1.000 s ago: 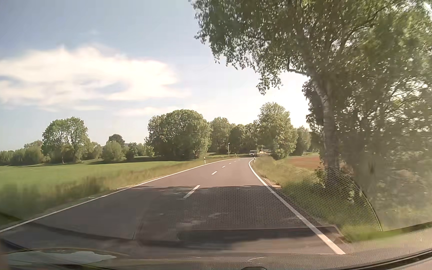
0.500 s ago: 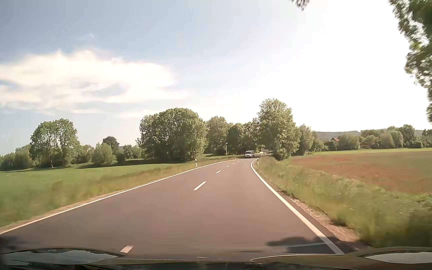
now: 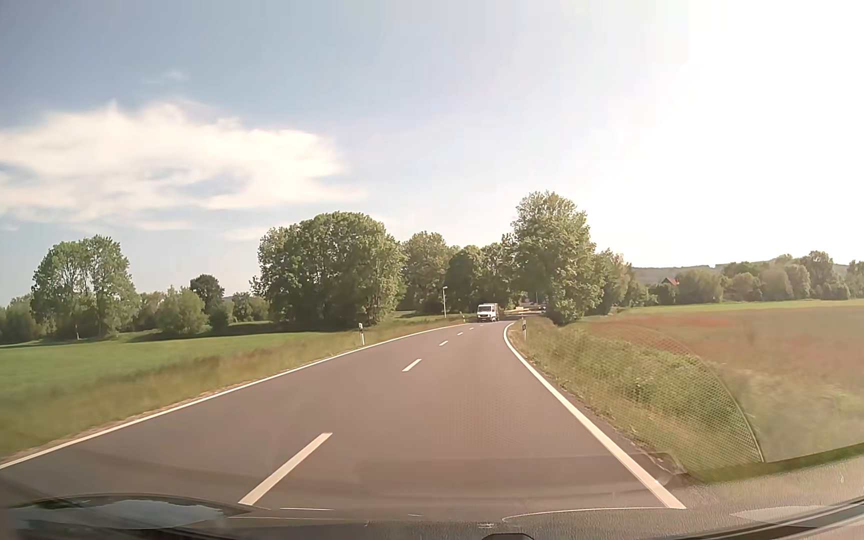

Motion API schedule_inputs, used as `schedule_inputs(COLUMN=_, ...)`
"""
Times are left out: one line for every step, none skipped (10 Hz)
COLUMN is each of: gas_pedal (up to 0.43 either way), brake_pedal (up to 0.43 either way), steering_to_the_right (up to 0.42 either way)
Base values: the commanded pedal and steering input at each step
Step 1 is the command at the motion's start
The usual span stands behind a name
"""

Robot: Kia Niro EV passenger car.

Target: Follow the waypoints while adhering to traffic rules and regulations

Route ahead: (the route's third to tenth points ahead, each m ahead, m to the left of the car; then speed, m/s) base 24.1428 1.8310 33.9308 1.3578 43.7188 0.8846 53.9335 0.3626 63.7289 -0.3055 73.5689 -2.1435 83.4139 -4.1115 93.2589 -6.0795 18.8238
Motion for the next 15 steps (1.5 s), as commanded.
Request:
schedule_inputs(gas_pedal=0.157, brake_pedal=0.0, steering_to_the_right=0.005)
schedule_inputs(gas_pedal=0.157, brake_pedal=0.0, steering_to_the_right=0.007)
schedule_inputs(gas_pedal=0.15, brake_pedal=0.0, steering_to_the_right=0.008)
schedule_inputs(gas_pedal=0.15, brake_pedal=0.0, steering_to_the_right=0.008)
schedule_inputs(gas_pedal=0.138, brake_pedal=0.0, steering_to_the_right=0.008)
schedule_inputs(gas_pedal=0.138, brake_pedal=0.0, steering_to_the_right=0.008)
schedule_inputs(gas_pedal=0.138, brake_pedal=0.0, steering_to_the_right=0.008)
schedule_inputs(gas_pedal=0.138, brake_pedal=0.0, steering_to_the_right=0.008)
schedule_inputs(gas_pedal=0.138, brake_pedal=0.0, steering_to_the_right=0.008)
schedule_inputs(gas_pedal=0.138, brake_pedal=0.0, steering_to_the_right=0.008)
schedule_inputs(gas_pedal=0.138, brake_pedal=0.0, steering_to_the_right=0.008)
schedule_inputs(gas_pedal=0.138, brake_pedal=0.0, steering_to_the_right=0.005)
schedule_inputs(gas_pedal=0.138, brake_pedal=0.0, steering_to_the_right=0.003)
schedule_inputs(gas_pedal=0.138, brake_pedal=0.0, steering_to_the_right=0.003)
schedule_inputs(gas_pedal=0.138, brake_pedal=0.0, steering_to_the_right=0.003)
